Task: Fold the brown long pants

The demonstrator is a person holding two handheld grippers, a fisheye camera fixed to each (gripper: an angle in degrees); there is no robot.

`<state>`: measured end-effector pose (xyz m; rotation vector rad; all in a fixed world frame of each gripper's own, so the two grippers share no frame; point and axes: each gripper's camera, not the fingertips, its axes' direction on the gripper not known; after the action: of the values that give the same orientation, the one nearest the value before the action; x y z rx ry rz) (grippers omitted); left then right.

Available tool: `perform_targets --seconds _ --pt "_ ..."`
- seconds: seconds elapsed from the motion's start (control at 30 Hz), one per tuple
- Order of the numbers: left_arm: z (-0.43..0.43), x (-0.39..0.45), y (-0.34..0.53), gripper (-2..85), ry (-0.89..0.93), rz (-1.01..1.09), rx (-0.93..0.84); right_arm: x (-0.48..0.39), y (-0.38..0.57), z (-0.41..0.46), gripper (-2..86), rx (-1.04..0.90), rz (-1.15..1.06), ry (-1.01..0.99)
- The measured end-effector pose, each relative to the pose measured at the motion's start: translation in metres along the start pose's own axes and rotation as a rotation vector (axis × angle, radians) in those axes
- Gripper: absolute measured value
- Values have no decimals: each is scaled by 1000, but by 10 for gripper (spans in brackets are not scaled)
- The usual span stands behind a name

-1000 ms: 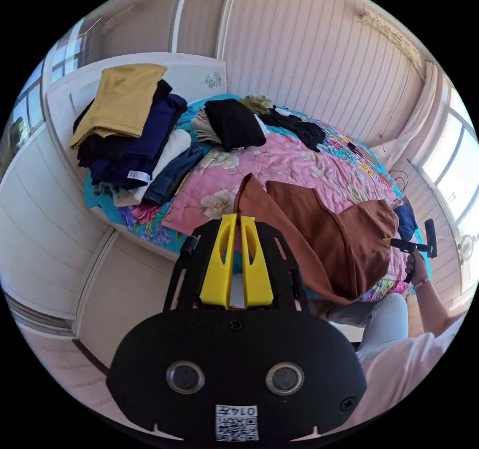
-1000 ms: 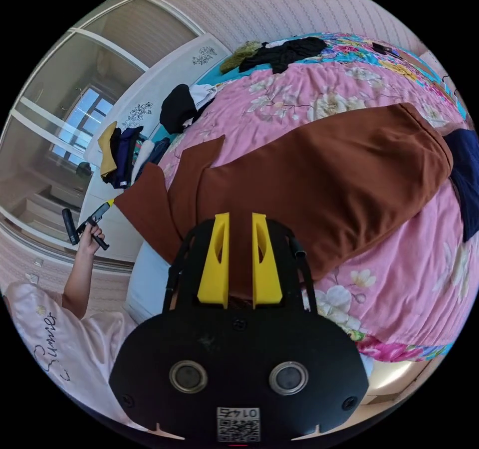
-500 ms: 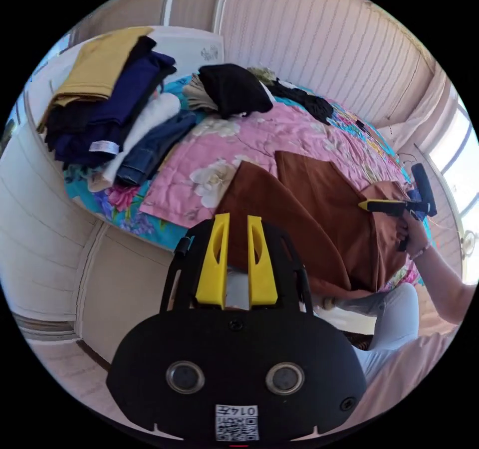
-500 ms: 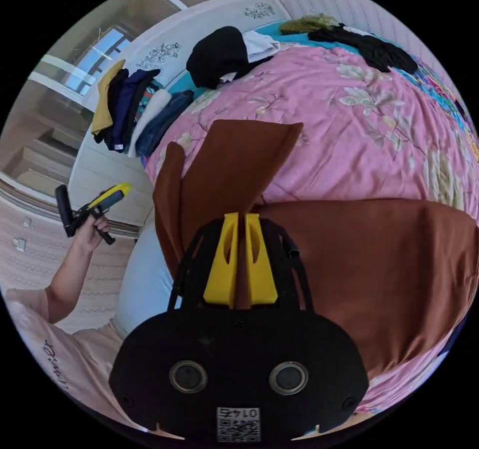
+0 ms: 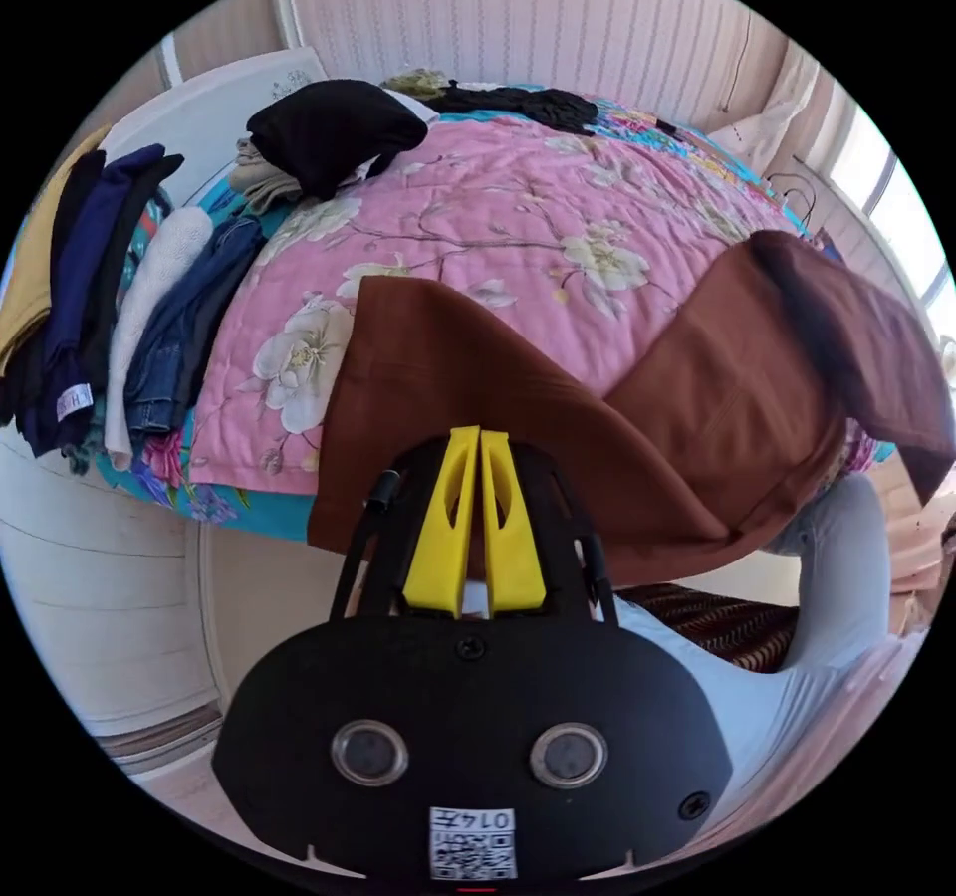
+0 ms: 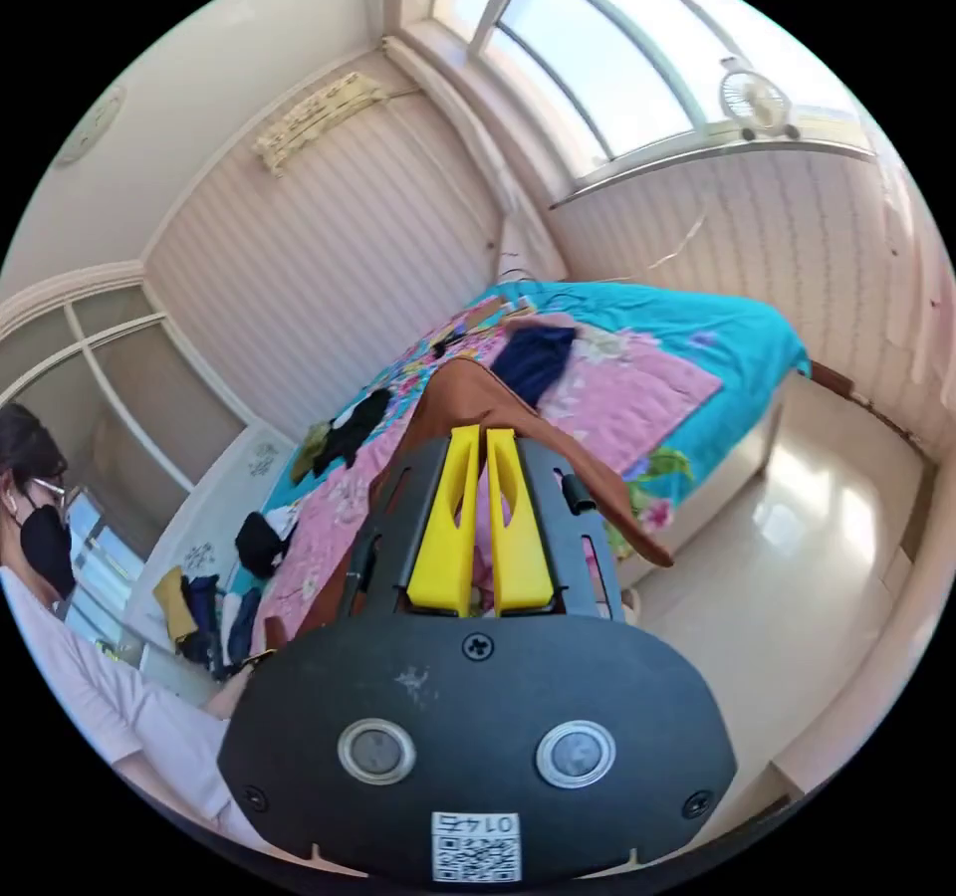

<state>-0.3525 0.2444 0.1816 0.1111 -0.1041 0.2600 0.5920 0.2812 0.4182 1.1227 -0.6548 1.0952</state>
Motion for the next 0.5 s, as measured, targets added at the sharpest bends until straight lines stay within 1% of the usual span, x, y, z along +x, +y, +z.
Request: perform_targets --seconds 0.03,0.1,0.13,0.2,0.27,0.3,0.33,0.37,0.43,0.47,0.5 --pt "-11 2 -2 -9 -1 -22 58 22 4 -6 8 -26 58 118" --pt "-26 9 -11 -8 11 -12 129 47 9 2 10 -104 116 239" --pt "-34 18 -22 -7 30 20 158 56 10 16 12 -192 126 266" --pt "-41 39 -44 -3 76 89 184 50 5 39 16 -261 82 295" --pt "-43 67 -73 8 136 170 198 24 -7 54 21 -220 -8 308" --pt "-39 89 -94 22 182 229 207 0 -19 69 25 -188 -92 281" --pt "-31 116 -116 37 223 300 210 -28 -33 92 31 -194 -193 205" --pt "-26 129 -127 44 236 332 209 -42 -39 106 34 -209 -237 160" --pt "4 191 -175 54 284 448 195 -100 -61 174 54 -283 -365 -8" --pt "13 207 -186 55 299 473 190 -115 -65 193 60 -303 -392 -42" --pt "32 239 -210 56 334 500 174 -144 -70 230 71 -353 -433 -100"
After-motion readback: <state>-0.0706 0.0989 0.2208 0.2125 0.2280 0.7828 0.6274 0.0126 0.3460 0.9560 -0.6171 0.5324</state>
